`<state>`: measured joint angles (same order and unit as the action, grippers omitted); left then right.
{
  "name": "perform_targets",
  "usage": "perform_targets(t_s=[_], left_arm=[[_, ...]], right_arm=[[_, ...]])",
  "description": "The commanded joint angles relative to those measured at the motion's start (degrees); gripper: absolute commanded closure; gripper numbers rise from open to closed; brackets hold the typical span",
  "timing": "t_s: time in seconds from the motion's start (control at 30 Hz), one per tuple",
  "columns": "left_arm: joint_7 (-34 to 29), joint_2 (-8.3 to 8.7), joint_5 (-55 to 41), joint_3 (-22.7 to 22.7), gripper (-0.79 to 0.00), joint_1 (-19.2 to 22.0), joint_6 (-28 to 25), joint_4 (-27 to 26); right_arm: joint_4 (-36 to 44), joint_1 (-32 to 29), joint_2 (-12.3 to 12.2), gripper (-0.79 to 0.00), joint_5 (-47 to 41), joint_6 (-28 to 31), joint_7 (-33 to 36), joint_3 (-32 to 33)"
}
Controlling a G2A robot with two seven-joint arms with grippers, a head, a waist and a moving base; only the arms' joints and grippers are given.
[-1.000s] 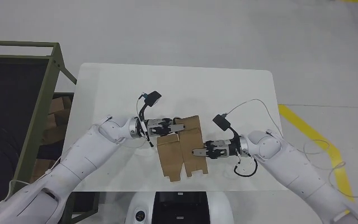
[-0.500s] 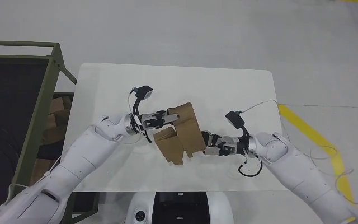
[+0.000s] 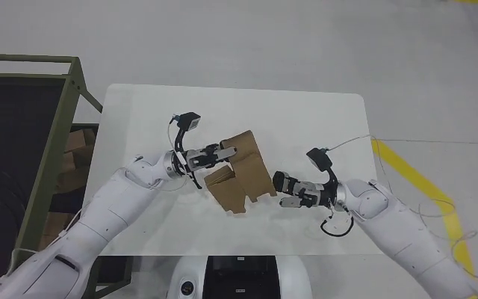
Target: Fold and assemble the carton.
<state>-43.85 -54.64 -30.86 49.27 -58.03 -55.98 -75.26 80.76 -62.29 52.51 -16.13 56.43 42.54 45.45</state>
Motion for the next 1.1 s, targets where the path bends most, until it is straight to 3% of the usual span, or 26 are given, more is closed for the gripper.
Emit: perform_targets(t_s=[0.0,0.37,0.77,1.07], left_arm=[[2.5,-0.23,-0.1,0.5,0.0,-0.5,0.2,-0.4],[12.9,-1.84,-0.9,2.8,0.0,-2.0,-0.3,0.4],[13.7,-2.02,-0.1,3.0,0.0,-2.2,0.1,0.4],[20.9,-2.85,1.1,5.5,0.0,-4.7,3.2,-2.8]], right_arm=[[0.3,-0.9,-0.1,-0.785,1.4,-0.1,-1.1,0.7],[3.1,-5.8,-0.6,-0.785,-3.2,1.6,-2.7,4.0],[3.4,-6.0,-0.6,-0.785,-3.4,1.3,-2.7,4.1],[8.1,-7.9,0.5,-0.785,10.0,1.6,-9.3,5.6]])
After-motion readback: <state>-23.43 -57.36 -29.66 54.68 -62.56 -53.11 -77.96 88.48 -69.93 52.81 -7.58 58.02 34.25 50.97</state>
